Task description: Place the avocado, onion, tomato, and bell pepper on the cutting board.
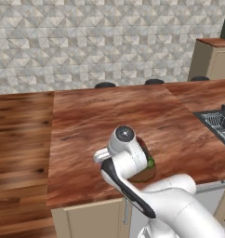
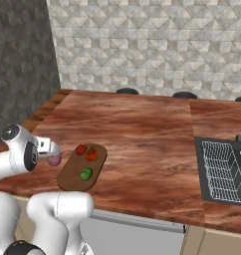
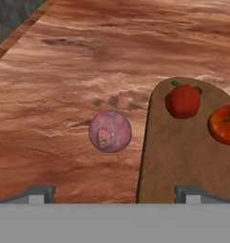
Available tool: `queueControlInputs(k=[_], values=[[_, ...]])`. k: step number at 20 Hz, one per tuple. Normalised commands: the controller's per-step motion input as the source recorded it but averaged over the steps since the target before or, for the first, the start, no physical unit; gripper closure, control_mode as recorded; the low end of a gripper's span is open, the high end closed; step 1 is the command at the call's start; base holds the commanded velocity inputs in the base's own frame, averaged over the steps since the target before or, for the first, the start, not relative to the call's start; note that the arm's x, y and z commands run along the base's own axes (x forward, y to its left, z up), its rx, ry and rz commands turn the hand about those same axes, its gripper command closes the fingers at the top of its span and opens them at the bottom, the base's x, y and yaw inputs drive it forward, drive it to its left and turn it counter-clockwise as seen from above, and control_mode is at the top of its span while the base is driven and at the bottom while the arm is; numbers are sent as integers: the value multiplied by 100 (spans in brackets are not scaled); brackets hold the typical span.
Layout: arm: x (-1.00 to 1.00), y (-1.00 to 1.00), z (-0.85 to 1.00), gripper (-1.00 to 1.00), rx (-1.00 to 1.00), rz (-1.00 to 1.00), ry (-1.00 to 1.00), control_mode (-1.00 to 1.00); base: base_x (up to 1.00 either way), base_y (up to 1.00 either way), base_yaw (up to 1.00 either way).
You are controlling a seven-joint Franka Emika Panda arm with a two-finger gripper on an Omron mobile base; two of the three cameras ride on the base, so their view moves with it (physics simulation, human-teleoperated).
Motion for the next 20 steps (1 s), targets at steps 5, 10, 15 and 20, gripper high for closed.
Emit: queueControlInputs(k=[5,10,15,20], values=[[33,1,-2,-100,1,0,3,-100,0,0,0],[30,-25,-12,-100,7,0,1,-100,0,0,0],[8,-5,-25,-100,2,0,1,-100,0,0,0],[0,13,-34,-100,0,-3,11,-100,0,0,0]])
